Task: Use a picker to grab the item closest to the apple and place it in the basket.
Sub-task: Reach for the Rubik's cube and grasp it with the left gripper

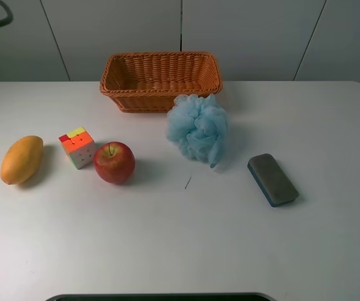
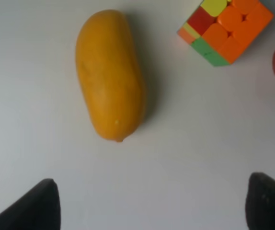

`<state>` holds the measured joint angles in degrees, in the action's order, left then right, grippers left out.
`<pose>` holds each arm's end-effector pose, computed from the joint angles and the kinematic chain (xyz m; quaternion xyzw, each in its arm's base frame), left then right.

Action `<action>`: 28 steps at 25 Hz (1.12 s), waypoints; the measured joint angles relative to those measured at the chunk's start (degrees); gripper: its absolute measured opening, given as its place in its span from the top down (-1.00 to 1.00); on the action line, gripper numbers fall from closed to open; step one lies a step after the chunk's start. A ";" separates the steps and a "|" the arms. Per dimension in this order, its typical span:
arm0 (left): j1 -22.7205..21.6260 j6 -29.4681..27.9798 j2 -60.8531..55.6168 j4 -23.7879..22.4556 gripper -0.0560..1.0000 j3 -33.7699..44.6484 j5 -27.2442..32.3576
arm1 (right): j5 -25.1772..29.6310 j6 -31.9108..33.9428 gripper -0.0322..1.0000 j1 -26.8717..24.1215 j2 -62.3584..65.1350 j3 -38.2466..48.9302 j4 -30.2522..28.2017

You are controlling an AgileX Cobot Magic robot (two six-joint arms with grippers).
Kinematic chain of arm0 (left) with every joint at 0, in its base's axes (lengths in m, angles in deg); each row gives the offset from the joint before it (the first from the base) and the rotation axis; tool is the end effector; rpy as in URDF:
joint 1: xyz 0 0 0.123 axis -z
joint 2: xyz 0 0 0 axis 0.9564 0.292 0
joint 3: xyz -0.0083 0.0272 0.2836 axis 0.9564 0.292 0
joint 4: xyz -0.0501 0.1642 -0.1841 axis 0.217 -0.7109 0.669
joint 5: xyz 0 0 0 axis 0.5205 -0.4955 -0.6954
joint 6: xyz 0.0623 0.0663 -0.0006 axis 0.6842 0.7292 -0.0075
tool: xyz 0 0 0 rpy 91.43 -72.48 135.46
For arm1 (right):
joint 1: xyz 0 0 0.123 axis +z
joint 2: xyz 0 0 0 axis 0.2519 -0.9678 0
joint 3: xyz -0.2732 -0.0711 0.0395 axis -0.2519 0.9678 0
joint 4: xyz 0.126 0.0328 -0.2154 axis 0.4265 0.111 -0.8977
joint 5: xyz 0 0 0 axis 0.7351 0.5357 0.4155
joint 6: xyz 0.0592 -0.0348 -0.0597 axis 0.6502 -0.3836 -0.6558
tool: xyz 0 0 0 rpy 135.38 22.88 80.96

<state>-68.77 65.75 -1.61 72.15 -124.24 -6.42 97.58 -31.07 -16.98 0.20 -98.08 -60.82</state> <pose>0.2378 -0.0216 0.2871 0.0642 0.9876 -0.0232 0.1415 -0.0083 0.0141 0.2787 -0.0284 0.8562 0.0495 0.5135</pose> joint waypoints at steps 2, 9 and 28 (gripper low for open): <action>1.75 0.57 4.22 -0.36 -0.51 -1.34 -1.74 | 0.00 0.00 -0.41 0.00 0.00 0.00 0.00; 7.45 4.53 18.31 -2.82 -0.51 -7.95 -3.49 | 0.00 0.00 -0.41 0.00 0.00 0.00 0.00; 16.94 12.49 37.57 -8.96 -0.51 -16.17 -7.68 | 0.00 0.00 -0.41 0.00 0.00 0.00 0.00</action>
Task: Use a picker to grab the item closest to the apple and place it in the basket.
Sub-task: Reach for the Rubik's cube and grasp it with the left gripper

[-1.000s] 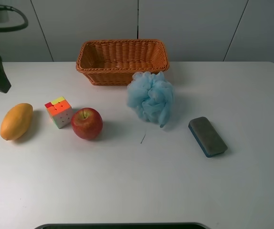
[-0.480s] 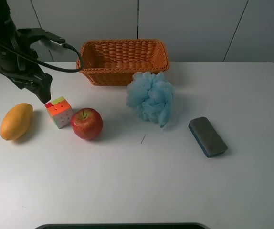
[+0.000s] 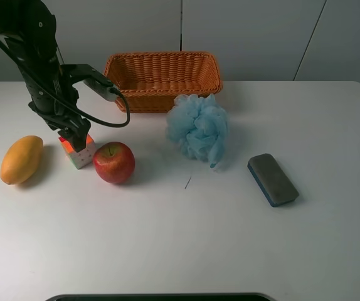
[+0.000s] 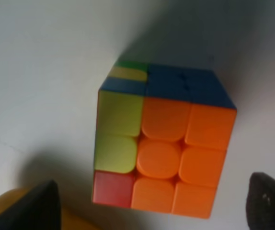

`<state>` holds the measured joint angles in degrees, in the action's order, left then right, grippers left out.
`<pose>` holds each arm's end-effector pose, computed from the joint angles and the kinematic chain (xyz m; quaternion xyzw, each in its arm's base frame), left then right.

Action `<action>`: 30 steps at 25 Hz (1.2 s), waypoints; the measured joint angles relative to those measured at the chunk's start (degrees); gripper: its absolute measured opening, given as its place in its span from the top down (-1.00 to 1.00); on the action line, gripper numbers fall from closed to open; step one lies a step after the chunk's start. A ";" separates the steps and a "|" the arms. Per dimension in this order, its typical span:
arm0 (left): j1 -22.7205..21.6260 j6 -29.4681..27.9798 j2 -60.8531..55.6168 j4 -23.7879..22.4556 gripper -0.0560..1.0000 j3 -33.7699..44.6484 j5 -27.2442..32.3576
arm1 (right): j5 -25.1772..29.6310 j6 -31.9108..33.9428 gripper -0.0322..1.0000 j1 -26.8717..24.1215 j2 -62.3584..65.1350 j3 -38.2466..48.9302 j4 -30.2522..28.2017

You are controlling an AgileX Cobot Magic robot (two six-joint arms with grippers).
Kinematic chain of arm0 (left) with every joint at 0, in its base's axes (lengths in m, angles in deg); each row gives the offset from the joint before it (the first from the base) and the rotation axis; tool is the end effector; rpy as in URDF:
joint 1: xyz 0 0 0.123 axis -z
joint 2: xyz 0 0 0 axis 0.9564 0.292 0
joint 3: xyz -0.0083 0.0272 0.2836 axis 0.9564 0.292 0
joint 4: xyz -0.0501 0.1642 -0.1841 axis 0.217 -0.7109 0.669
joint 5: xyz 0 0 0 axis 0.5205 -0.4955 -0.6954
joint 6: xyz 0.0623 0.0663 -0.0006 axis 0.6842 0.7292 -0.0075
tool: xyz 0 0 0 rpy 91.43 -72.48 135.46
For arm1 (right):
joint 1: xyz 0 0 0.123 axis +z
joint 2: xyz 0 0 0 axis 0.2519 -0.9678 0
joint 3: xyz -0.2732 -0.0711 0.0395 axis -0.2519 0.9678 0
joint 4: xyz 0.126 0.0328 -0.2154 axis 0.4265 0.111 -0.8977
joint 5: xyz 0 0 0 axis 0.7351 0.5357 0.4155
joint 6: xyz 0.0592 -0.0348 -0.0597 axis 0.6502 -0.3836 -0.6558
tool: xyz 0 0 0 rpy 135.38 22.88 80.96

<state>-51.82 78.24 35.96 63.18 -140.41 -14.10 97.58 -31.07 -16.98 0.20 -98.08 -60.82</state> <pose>0.3467 -0.1260 0.1584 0.3529 0.9344 0.0431 0.0240 -0.0083 0.0141 0.2787 -0.0284 0.8562 0.0495 0.5135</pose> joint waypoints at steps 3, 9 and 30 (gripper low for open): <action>0.00 0.39 1.12 0.00 -0.51 0.00 -2.48 | 0.00 0.00 -0.41 0.00 0.00 0.00 0.00; 0.00 1.39 4.43 0.11 -0.51 0.00 -4.67 | 0.00 0.00 -0.41 0.00 0.00 0.00 0.00; 0.00 1.49 8.36 0.45 -0.16 0.00 -5.94 | 0.00 0.00 -0.41 0.00 0.00 0.00 0.00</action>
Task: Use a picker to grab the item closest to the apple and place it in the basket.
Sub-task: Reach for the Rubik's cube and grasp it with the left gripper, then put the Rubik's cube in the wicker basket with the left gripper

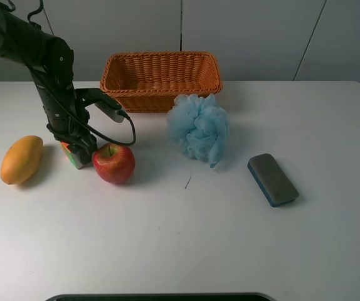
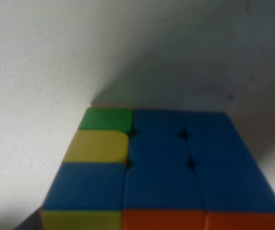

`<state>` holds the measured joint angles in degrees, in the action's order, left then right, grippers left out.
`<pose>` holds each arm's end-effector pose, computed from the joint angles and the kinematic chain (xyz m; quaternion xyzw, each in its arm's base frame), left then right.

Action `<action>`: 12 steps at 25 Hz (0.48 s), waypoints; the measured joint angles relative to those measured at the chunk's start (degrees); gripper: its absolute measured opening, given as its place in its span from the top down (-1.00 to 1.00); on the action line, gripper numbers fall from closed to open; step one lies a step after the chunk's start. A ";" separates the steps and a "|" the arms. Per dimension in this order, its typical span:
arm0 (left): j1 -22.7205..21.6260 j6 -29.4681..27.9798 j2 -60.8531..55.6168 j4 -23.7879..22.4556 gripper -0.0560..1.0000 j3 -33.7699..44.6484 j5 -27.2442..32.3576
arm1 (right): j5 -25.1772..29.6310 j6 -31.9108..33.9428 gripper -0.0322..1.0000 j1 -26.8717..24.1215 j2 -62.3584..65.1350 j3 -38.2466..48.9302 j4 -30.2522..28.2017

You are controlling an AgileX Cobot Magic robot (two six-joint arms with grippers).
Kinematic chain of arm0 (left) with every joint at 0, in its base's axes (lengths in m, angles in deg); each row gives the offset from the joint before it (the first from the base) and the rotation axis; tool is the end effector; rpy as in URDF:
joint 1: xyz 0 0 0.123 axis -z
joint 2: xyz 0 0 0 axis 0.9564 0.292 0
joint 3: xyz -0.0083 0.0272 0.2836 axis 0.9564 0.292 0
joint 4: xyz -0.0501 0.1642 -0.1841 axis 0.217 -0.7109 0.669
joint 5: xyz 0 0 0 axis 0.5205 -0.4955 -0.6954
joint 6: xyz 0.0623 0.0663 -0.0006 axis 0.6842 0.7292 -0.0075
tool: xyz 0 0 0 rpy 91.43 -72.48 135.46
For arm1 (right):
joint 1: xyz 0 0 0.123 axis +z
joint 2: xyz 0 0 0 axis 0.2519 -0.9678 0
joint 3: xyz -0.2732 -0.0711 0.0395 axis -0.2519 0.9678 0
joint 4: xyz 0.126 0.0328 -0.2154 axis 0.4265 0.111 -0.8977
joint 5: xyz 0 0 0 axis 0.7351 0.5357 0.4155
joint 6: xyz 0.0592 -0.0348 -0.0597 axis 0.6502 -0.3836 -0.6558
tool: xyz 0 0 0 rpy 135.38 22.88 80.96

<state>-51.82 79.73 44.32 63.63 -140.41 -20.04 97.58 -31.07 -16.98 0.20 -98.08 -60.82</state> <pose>0.3562 -0.1309 0.1039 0.3676 0.9293 0.0369 0.0022 -0.0083 0.0141 0.2787 -0.0284 0.8562 0.0495 0.5135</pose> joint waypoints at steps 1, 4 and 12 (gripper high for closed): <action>0.00 0.00 0.00 0.00 -0.16 0.00 0.00 | 0.00 0.00 -0.41 0.00 0.00 0.00 0.00; 0.00 0.00 0.00 0.00 -0.16 -0.58 0.46 | 0.00 0.00 -0.41 0.00 0.00 0.00 0.00; 0.00 -1.07 -2.33 0.58 -0.16 -10.94 12.82 | 0.00 0.00 -0.41 0.00 0.00 0.00 0.00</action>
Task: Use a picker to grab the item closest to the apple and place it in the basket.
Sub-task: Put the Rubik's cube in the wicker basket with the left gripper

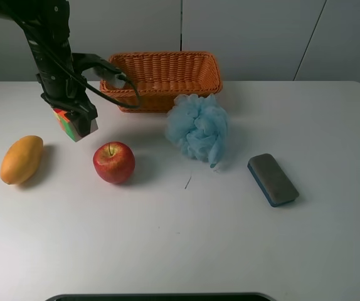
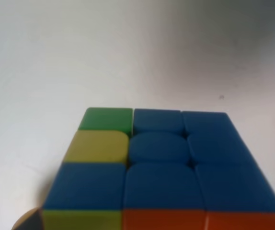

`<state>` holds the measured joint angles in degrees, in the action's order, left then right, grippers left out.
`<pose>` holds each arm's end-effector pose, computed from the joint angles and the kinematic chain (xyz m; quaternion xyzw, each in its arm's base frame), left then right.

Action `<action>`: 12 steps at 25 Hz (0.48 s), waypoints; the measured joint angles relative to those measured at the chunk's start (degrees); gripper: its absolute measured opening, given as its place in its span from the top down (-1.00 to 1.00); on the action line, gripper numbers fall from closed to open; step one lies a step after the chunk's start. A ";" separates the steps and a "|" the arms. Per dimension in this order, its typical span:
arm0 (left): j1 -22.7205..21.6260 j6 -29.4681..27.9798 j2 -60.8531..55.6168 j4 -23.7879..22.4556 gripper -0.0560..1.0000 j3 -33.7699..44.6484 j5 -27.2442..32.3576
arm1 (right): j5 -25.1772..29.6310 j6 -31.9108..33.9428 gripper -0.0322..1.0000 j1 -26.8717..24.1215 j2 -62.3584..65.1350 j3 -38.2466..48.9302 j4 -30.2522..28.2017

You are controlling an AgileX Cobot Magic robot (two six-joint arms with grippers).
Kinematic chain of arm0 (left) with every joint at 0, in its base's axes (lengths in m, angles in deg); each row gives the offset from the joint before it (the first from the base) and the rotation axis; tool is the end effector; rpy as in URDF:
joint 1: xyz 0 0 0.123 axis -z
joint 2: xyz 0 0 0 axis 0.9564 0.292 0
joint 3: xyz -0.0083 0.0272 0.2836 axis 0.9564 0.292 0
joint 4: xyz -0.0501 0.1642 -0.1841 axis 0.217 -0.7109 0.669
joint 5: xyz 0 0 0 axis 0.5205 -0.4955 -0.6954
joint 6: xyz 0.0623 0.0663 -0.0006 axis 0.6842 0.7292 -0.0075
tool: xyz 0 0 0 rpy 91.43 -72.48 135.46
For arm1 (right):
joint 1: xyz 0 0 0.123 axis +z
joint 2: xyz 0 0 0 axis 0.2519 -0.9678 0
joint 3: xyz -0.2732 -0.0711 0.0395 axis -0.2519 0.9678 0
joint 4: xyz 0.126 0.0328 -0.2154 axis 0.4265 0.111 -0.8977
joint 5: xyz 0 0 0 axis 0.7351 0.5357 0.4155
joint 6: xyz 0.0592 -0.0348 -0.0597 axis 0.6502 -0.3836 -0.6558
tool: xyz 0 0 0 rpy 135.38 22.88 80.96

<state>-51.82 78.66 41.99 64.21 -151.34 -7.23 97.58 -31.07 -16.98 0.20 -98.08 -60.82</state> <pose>0.3756 -0.1381 0.1611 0.3480 0.9367 0.0388 0.0065 -0.0083 0.0141 0.2787 -0.0284 0.8562 0.0495 0.5135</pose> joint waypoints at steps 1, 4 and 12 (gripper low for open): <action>0.00 -0.49 -0.28 0.28 -0.16 -1.72 1.68 | 0.00 0.00 -0.41 0.00 0.00 0.00 0.00; 0.00 -1.83 -0.57 2.42 -0.16 -6.92 6.76 | 0.00 0.00 -0.41 0.00 0.00 0.00 0.00; 0.56 -5.42 -0.57 4.56 -0.16 -18.79 8.58 | 0.00 0.00 -0.41 0.00 0.00 0.00 0.00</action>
<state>-51.26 73.24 41.42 68.77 -170.14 1.36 97.58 -31.07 -16.98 0.20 -98.08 -60.82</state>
